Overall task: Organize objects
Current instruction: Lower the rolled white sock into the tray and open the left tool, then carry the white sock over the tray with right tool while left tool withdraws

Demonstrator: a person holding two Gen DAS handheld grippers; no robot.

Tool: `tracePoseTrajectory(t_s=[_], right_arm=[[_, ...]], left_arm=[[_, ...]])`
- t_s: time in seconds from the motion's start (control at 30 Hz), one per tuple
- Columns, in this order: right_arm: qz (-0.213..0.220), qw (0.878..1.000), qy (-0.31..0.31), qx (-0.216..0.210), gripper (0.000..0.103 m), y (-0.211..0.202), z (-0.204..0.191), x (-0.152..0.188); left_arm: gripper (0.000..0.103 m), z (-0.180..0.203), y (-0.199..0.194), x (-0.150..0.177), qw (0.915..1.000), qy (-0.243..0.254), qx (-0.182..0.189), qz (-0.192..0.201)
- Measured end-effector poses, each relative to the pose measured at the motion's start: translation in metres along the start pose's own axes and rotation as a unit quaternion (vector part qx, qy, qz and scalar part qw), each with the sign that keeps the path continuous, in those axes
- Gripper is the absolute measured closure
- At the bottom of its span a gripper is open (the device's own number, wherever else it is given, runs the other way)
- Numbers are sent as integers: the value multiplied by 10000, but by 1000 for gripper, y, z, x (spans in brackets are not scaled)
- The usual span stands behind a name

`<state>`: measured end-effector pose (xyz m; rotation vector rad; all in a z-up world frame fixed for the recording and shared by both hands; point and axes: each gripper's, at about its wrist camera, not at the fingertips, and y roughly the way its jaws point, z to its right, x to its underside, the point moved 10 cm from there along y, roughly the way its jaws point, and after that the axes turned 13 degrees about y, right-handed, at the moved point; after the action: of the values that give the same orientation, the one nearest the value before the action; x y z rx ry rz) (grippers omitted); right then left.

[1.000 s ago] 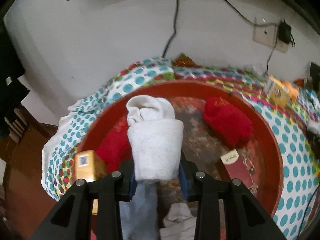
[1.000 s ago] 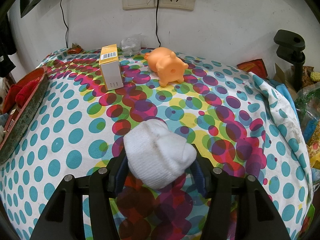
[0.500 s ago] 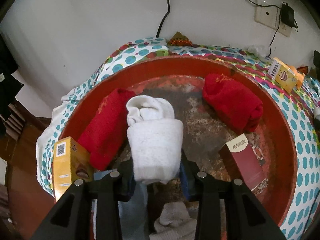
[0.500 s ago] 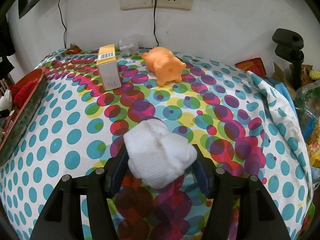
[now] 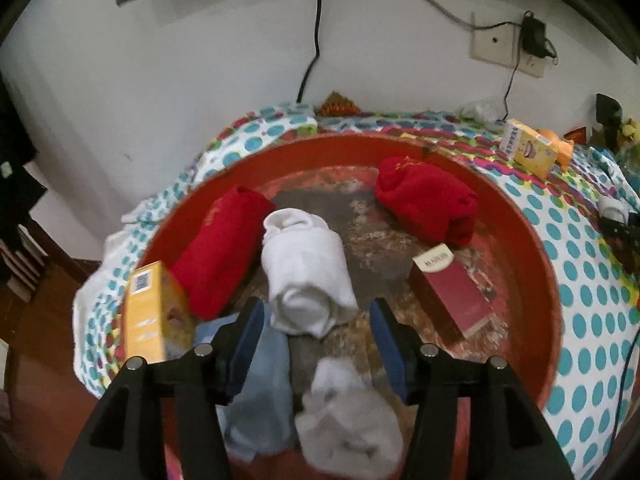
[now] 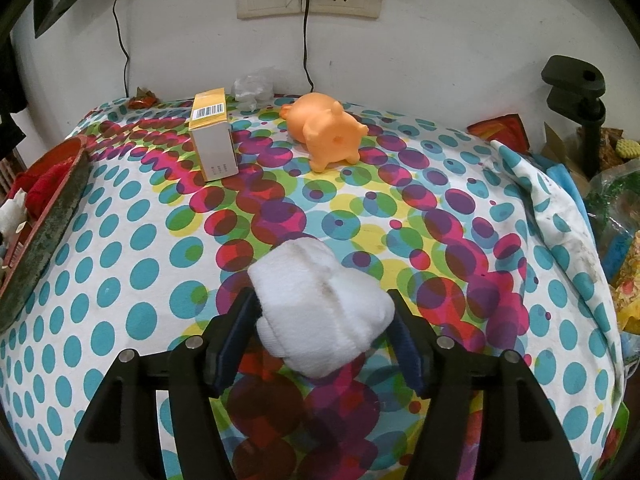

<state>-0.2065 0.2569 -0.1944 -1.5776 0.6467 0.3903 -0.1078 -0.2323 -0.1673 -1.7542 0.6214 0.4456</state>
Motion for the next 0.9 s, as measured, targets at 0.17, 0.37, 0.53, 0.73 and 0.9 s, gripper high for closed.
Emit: tracePoseTrajectory(t_s=[0.17, 0.37, 0.53, 0.73, 0.9], right_arm=[[4, 10000, 3, 4, 42, 0, 1, 0], [38, 10000, 0, -20, 54, -1, 2, -1], [61, 10000, -20, 44, 55, -3, -1, 1], [80, 9986, 419, 304, 56, -9, -4, 6], [161, 9989, 388, 213, 57, -25, -37, 10]], left_arm=[[47, 11, -40, 17, 9991, -132, -274, 302], [47, 31, -73, 44, 9977, -277, -387, 479], [47, 30, -82, 68, 9973, -333, -483, 442], [47, 23, -89, 86, 9972, -344, -521, 416], [47, 18, -84, 93, 9979, -486, -336, 251]])
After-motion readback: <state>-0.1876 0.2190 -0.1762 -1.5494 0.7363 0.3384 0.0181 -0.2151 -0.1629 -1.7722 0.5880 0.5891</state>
